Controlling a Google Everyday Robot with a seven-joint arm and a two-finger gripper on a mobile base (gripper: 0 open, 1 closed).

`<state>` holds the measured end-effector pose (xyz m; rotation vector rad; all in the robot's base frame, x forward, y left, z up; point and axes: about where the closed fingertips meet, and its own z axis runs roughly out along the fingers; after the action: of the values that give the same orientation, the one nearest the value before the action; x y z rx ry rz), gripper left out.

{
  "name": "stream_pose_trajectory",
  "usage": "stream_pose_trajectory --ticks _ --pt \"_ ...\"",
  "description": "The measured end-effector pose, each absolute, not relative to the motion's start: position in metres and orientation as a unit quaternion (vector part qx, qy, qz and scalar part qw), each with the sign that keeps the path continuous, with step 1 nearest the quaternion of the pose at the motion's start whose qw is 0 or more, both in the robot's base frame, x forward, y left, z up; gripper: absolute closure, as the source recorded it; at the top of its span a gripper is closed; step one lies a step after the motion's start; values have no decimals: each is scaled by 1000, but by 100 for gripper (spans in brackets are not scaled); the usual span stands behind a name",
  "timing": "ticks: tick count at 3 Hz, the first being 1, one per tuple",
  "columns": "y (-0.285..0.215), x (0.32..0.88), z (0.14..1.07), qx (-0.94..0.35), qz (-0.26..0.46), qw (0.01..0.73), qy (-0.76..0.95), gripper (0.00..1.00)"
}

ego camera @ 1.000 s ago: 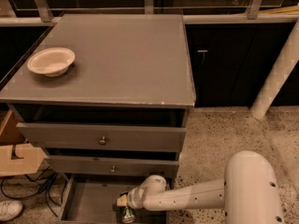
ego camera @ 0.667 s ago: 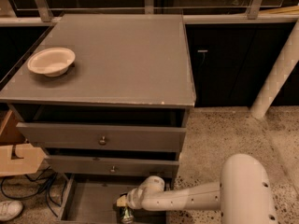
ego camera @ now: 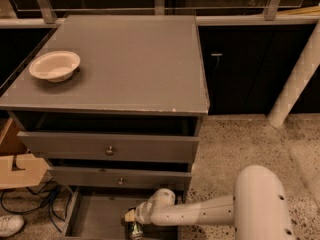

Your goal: Place green can into bottom drawer

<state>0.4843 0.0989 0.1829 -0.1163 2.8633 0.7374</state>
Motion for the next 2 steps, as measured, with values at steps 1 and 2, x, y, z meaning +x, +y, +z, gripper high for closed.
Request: stream_pose_trajectory --ticks 1,2 --pt "99 491 171 -26 242 92 966 100" --pt "100 494 159 -15 236 89 968 100"
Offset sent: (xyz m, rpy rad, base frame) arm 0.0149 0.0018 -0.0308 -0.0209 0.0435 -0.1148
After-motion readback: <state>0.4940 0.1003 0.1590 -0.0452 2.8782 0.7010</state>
